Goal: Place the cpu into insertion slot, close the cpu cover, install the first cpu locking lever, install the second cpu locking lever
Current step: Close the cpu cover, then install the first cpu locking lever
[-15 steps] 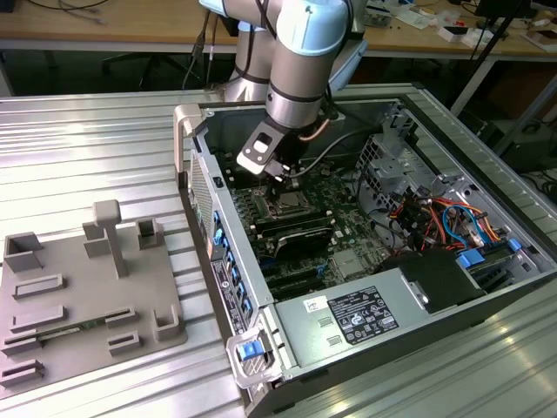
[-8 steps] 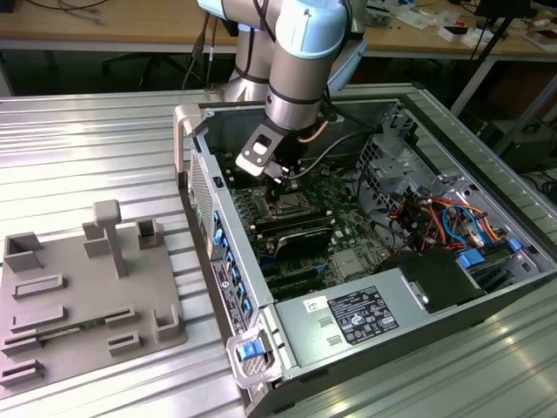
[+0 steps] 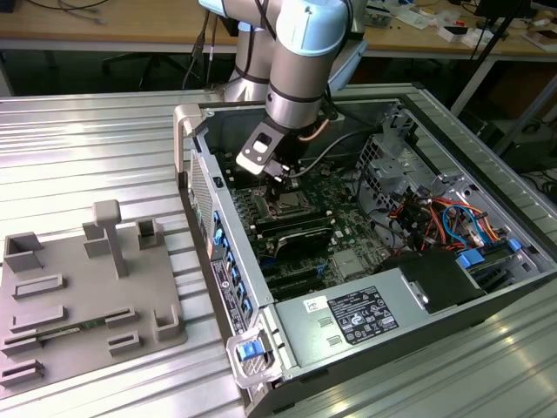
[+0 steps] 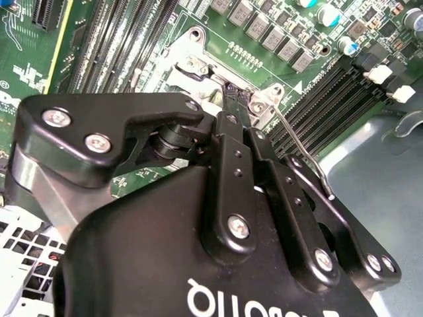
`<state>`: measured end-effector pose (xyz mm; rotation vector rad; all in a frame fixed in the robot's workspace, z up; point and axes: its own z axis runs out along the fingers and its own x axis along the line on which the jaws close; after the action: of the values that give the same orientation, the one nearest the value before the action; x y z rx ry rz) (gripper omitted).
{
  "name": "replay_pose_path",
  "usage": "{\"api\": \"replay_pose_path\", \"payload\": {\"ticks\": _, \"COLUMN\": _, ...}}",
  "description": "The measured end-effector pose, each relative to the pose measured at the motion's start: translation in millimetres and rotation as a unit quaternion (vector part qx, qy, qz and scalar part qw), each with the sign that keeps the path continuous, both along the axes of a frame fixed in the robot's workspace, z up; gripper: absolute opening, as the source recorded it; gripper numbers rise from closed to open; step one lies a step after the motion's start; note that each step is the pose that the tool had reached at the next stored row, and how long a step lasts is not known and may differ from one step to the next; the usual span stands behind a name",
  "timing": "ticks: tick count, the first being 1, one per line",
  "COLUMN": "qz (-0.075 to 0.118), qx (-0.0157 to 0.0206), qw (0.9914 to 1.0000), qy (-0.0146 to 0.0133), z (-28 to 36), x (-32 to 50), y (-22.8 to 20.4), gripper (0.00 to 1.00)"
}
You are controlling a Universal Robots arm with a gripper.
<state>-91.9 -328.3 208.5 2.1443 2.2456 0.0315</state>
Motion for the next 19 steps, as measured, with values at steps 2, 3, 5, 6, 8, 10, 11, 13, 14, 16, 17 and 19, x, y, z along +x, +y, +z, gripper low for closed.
{"api": "replay_pose_path", "payload": {"ticks": 2, "qz": 0.0, "qx": -0.0005, "qw": 1.0, "qy": 0.0002, "z": 0.2, "x": 2.2, "y": 0.0, "gripper": 0.11}}
{"api": "replay_pose_path", "payload": {"ticks": 3, "qz": 0.0, "qx": -0.0006, "qw": 1.0, "qy": 0.0002, "z": 0.1, "x": 3.5, "y": 0.0, "gripper": 0.11}}
{"api": "replay_pose_path", "payload": {"ticks": 5, "qz": 0.0, "qx": -0.0009, "qw": 1.0, "qy": 0.0005, "z": 0.1, "x": 7.7, "y": 0.0, "gripper": 0.11}}
{"api": "replay_pose_path", "payload": {"ticks": 6, "qz": 0.0, "qx": -0.0009, "qw": 1.0, "qy": 0.0007, "z": 0.0, "x": 9.4, "y": 0.0, "gripper": 0.11}}
{"api": "replay_pose_path", "payload": {"ticks": 8, "qz": 0.0, "qx": -0.0014, "qw": 0.99999, "qy": 0.0037, "z": -0.5, "x": 28.5, "y": 0.0, "gripper": 0.11}}
{"api": "replay_pose_path", "payload": {"ticks": 10, "qz": 0.0, "qx": -0.0017, "qw": 0.99999, "qy": 0.0042, "z": -0.6, "x": 32.7, "y": 0.0, "gripper": 0.11}}
{"api": "replay_pose_path", "payload": {"ticks": 11, "qz": 0.0, "qx": -0.0019, "qw": 0.99999, "qy": 0.0042, "z": -0.6, "x": 33.2, "y": -0.1, "gripper": 0.11}}
{"api": "replay_pose_path", "payload": {"ticks": 13, "qz": 0.0, "qx": -0.0022, "qw": 0.99999, "qy": 0.0042, "z": -0.6, "x": 33.3, "y": -0.1, "gripper": 0.11}}
{"api": "replay_pose_path", "payload": {"ticks": 14, "qz": 0.0, "qx": -0.0024, "qw": 0.99999, "qy": 0.0042, "z": -0.7, "x": 33.4, "y": 0.0, "gripper": 0.11}}
{"api": "replay_pose_path", "payload": {"ticks": 16, "qz": 0.0, "qx": -0.0027, "qw": 0.99999, "qy": 0.0042, "z": -0.8, "x": 33.4, "y": 0.0, "gripper": 0.11}}
{"api": "replay_pose_path", "payload": {"ticks": 17, "qz": 0.0, "qx": -0.0027, "qw": 0.99999, "qy": 0.0042, "z": -0.8, "x": 33.4, "y": 0.0, "gripper": 0.11}}
{"api": "replay_pose_path", "payload": {"ticks": 19, "qz": 0.0, "qx": -0.0027, "qw": 0.99999, "qy": 0.0042, "z": -0.8, "x": 33.4, "y": 0.0, "gripper": 0.11}}
